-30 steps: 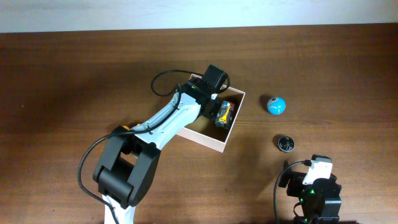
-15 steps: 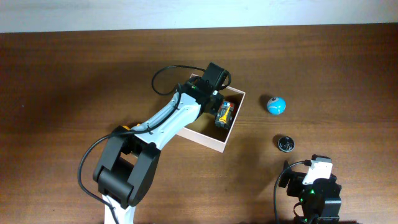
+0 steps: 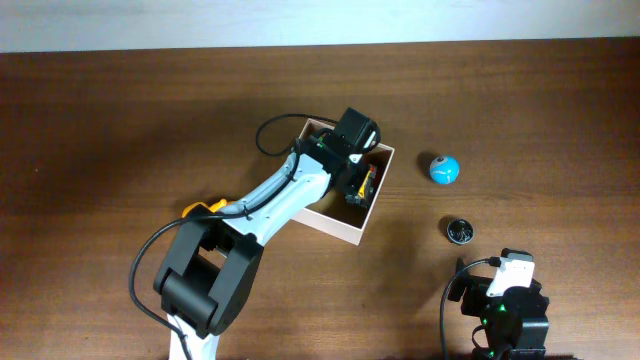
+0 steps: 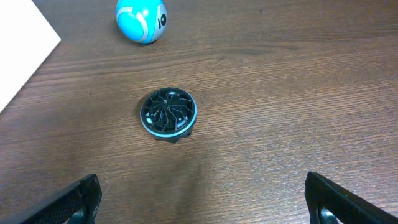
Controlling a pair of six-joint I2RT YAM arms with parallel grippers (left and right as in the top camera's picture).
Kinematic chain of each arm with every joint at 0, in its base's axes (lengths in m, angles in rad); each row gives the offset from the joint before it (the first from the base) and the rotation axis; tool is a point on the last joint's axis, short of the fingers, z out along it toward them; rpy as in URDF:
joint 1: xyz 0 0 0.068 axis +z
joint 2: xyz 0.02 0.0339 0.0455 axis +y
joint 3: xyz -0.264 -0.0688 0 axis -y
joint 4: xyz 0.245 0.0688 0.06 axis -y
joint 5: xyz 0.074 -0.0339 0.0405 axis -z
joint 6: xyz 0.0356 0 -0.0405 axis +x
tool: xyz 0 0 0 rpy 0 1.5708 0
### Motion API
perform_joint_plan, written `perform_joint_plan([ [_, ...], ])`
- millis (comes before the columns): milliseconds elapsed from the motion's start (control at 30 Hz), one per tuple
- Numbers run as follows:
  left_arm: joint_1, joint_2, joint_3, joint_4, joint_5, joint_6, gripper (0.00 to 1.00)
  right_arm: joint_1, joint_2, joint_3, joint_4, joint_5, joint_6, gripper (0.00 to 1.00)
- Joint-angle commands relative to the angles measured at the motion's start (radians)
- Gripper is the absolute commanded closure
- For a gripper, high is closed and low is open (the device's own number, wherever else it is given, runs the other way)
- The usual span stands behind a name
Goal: Pack container
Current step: 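Lower the cube beside the truck and open the left gripper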
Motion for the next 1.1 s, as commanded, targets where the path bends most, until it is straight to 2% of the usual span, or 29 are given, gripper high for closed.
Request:
perform_joint_plan([
  [0,0.002,0.003,-0.007,0.020,-0.053,-0.010,0.75,-0.006,-0.010,-0.009,0.000,-0.001,0.003,0.01],
  [133,0.006,0.005,-0.007,0.026,-0.099,-0.010,0.74,-0.006,-0.010,-0.009,0.000,-0.001,0.003,0.01],
  [333,0.005,0.016,-0.007,0.011,-0.003,-0.010,0.75,-0.006,-0.010,-0.009,0.000,-0.001,0.003,0.01],
  [667,0.013,0.061,-0.007,0.019,-0.012,-0.009,0.75,-0.006,-0.010,-0.009,0.000,-0.001,0.003,0.01],
  [900,0.013,0.108,-0.007,0.076,-0.014,0.050,0.76,-0.006,-0.010,-0.009,0.000,-0.001,0.003,0.01],
  [1067,0.013,0.108,-0.006,0.136,-0.084,0.050,0.75,-0.006,-0.010,-0.009,0.000,-0.001,0.003,0.01],
])
